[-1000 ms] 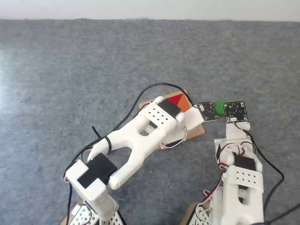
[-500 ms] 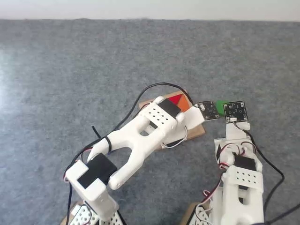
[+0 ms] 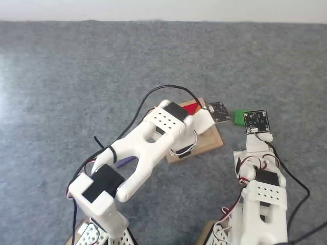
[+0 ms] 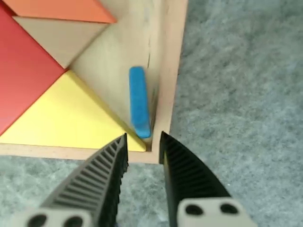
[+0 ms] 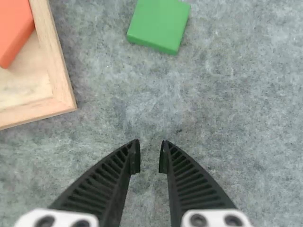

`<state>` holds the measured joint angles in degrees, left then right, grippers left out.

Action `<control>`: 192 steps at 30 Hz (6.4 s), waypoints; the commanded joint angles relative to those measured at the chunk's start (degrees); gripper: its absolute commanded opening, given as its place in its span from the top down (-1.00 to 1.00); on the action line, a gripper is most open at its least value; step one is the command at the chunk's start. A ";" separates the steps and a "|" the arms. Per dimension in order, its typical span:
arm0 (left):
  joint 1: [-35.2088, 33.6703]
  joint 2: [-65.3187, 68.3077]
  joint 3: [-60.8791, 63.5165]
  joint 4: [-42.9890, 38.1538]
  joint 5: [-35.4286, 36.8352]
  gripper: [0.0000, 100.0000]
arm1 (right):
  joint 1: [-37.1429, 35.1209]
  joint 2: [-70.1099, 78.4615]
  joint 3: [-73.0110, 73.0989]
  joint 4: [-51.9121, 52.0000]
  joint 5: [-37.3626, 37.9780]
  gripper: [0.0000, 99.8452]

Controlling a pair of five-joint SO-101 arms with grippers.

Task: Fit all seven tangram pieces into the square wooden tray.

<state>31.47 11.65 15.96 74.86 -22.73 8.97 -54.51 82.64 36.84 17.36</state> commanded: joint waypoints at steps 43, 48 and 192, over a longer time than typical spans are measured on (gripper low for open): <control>2.20 3.87 -7.96 -1.14 3.16 0.78 | -0.04 -1.45 -0.53 -0.92 0.62 0.84; 0.35 6.95 -8.84 -2.99 1.67 0.78 | -0.04 -1.45 -0.53 -0.92 0.62 0.84; -35.16 -34.55 43.30 -44.57 27.78 0.70 | -8.48 78.64 -77.01 18.51 -19.52 0.42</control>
<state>-3.96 -20.62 59.47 31.43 4.97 0.70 23.82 8.62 54.77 -1.45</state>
